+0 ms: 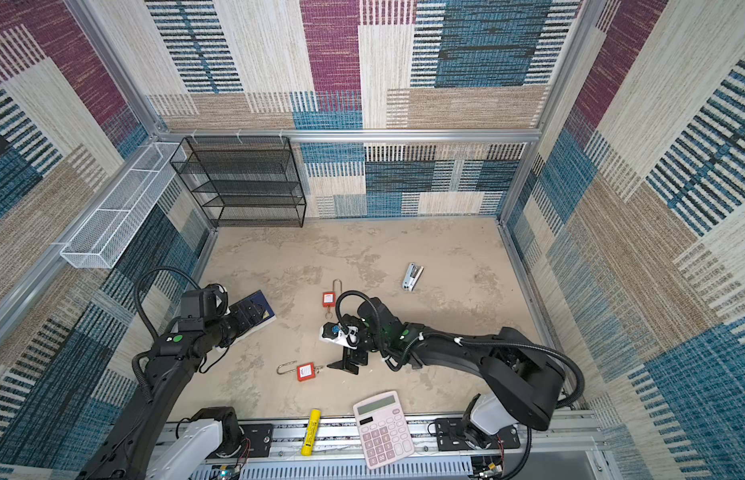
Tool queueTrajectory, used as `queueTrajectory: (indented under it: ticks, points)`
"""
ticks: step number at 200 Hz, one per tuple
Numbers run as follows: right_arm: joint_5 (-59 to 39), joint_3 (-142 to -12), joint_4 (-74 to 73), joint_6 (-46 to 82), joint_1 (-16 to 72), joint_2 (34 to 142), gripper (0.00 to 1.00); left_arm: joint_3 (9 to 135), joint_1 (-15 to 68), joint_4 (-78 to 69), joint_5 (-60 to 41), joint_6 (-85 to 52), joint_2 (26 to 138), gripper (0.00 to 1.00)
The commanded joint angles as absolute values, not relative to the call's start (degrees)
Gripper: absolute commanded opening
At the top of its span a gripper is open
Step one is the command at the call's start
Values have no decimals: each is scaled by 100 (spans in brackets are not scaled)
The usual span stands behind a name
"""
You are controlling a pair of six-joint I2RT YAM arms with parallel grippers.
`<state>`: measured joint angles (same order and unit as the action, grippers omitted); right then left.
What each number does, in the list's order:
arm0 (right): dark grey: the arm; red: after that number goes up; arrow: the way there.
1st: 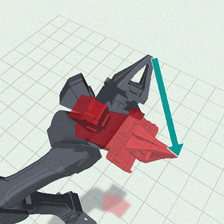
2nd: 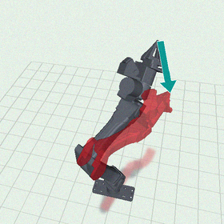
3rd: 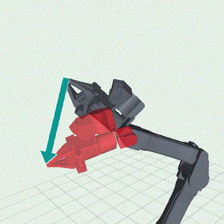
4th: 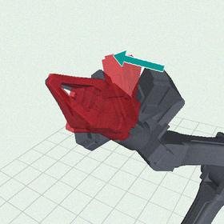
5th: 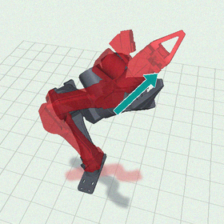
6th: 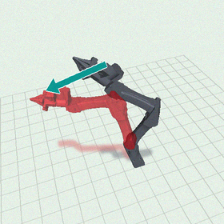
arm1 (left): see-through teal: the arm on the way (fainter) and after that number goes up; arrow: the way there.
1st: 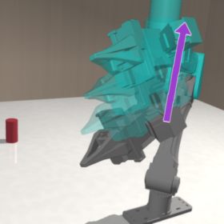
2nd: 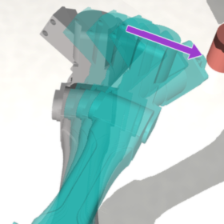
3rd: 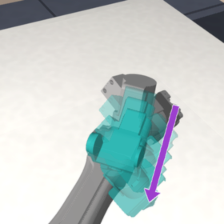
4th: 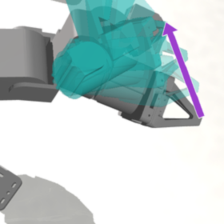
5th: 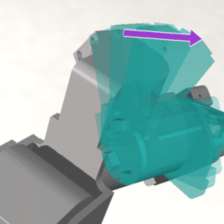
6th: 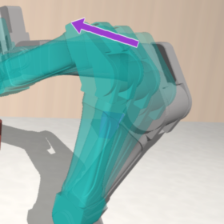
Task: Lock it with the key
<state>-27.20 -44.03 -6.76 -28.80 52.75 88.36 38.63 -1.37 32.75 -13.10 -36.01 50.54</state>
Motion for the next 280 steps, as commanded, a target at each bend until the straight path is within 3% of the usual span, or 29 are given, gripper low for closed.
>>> queueTrajectory:
  ticks: [1, 149, 280]
  points:
    - [-2948, -4824, -401, -3207, 5481, 9411, 94, 3759, -141, 3587, -1700, -3978, 4924, 86]
    - [-3274, -5879, -185, -3587, 5721, 11019, 75, 3270, -138, 3791, -2097, -4483, 4378, 84]
    - [-3276, -5993, -214, -3626, 5788, 11243, 42, 3164, -134, 3766, -2406, -4539, 4513, 83]
